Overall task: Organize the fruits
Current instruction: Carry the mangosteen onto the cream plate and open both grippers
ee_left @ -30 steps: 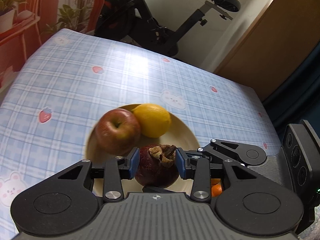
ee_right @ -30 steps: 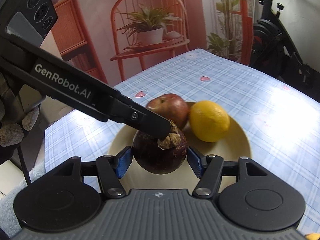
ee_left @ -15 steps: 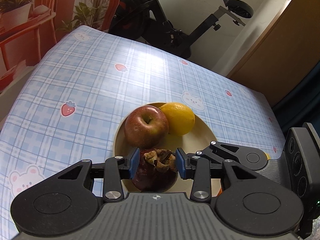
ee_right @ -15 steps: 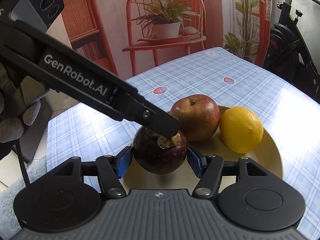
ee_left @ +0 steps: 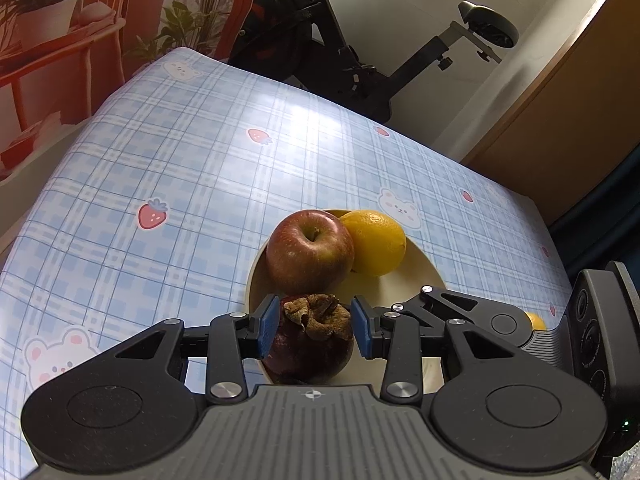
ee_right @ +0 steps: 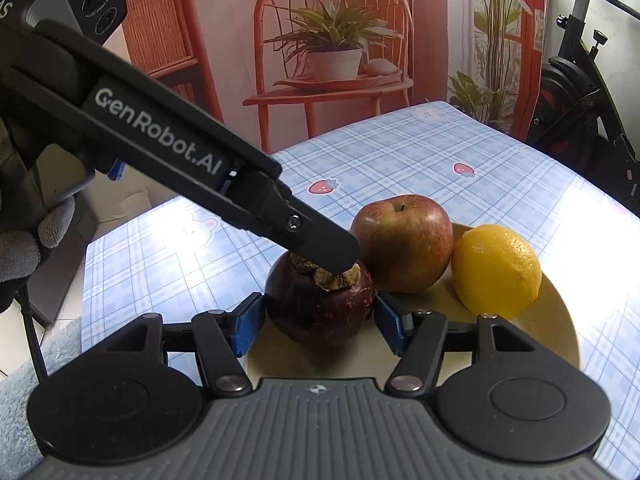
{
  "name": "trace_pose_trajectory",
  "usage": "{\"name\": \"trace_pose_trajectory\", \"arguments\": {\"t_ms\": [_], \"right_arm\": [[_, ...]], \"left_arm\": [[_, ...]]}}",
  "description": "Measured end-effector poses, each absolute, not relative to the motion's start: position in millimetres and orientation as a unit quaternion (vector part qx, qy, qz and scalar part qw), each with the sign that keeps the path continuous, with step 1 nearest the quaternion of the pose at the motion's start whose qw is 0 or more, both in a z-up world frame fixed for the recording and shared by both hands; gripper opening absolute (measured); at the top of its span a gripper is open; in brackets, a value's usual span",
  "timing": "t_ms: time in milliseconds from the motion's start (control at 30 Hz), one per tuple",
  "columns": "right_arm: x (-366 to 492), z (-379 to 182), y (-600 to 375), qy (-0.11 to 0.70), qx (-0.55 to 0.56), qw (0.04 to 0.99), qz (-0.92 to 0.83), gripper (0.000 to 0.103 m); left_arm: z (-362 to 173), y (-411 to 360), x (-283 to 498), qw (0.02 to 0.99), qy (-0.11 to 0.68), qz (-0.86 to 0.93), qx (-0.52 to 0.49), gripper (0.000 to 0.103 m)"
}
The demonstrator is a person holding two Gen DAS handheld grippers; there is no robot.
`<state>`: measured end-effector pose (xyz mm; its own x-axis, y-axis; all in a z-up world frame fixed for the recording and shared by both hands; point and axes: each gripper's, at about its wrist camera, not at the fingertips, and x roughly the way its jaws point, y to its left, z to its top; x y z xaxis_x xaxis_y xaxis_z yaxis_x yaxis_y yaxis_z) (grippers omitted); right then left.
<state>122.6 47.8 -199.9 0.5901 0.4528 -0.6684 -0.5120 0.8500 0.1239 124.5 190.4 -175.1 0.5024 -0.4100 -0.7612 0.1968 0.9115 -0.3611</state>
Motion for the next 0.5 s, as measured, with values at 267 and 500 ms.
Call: {"name": "trace_pose_trajectory", "arguments": {"t_ms": [267, 500], "right_arm": [[123.2, -199.9, 44.5, 0.369, -0.034, 0.889, 0.269, 0.063], [118.9, -195.8, 36.5, 0.369, -0.029, 0.889, 0.270, 0.064]], "left_arm": [[-176.8, 188.7, 125.0, 0.858, 0.470, -0.176, -0.107, 0.042], [-177.1, 183.9, 123.6, 0.860, 0.470, -0.175, -0.092, 0.042]]}}
